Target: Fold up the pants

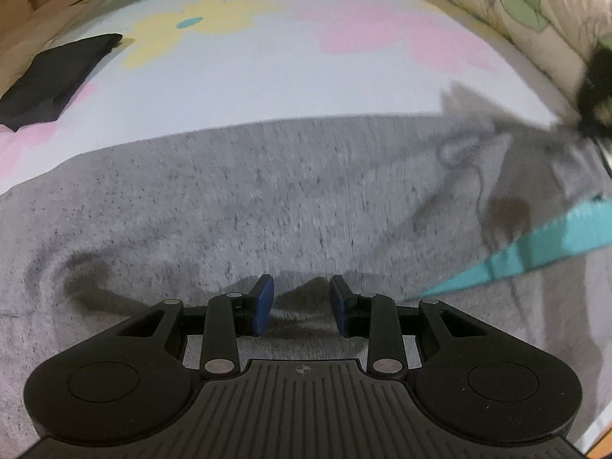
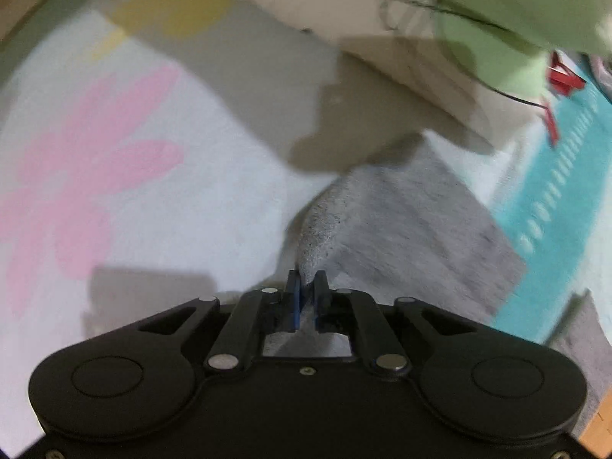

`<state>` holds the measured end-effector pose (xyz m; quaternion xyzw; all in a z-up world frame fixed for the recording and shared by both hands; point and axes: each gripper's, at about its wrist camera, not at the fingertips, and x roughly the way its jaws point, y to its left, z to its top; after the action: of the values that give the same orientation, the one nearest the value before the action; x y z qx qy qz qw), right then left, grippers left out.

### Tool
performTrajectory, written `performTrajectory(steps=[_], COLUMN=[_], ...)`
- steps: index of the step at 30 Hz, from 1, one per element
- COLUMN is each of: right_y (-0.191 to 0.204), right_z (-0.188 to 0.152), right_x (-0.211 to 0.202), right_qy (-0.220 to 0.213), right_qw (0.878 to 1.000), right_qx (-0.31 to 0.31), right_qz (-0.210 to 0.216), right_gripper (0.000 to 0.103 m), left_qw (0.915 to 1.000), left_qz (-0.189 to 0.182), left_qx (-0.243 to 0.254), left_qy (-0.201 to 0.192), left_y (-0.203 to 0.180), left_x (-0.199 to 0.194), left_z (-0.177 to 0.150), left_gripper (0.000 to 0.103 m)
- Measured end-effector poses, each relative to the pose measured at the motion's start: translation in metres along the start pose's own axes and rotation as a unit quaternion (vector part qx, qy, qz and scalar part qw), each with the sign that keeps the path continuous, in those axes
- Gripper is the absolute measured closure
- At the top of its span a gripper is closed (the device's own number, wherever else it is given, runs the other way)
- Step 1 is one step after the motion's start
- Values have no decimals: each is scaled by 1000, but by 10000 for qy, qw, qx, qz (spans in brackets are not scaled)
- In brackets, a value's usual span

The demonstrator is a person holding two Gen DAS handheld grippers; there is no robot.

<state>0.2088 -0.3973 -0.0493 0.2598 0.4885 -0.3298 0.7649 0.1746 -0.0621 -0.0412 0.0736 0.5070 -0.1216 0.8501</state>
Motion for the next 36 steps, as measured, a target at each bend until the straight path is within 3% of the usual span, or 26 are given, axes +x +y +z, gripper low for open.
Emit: performTrajectory(steps=[7,10,14,19,31,36], right_y=[-68,-74,-69,-65,-71,-86], right_z=[-54,-68,-73,-79,-76,-69], right_x=[-32,-30,-26,-24,-17,-11], right_qy=[171,348,323,351,412,465], right_qw=[9985,9981,9982,9975,9959,9953], right_qx=[27,-70,-318,-423,-549,-464], right_qz=[526,501,400,448,592,708], right_gripper=[93,93,93,93,93,93], left_qw=[9973,9948,9885,9835,9687,9592], left_qz=[-275,-354,-531,-554,-222,-334], left_qx=[-597,-892,-1412,-1698,-2227,-2460], left_qy=[-317,-339,-127,302,1076,1351], left_y=[21,32,41,41,25,29], left_x=[-16,-11,4,38,86,89], left_z=[25,50,84,110,122,121], left_gripper=[72,72,72,72,72,72])
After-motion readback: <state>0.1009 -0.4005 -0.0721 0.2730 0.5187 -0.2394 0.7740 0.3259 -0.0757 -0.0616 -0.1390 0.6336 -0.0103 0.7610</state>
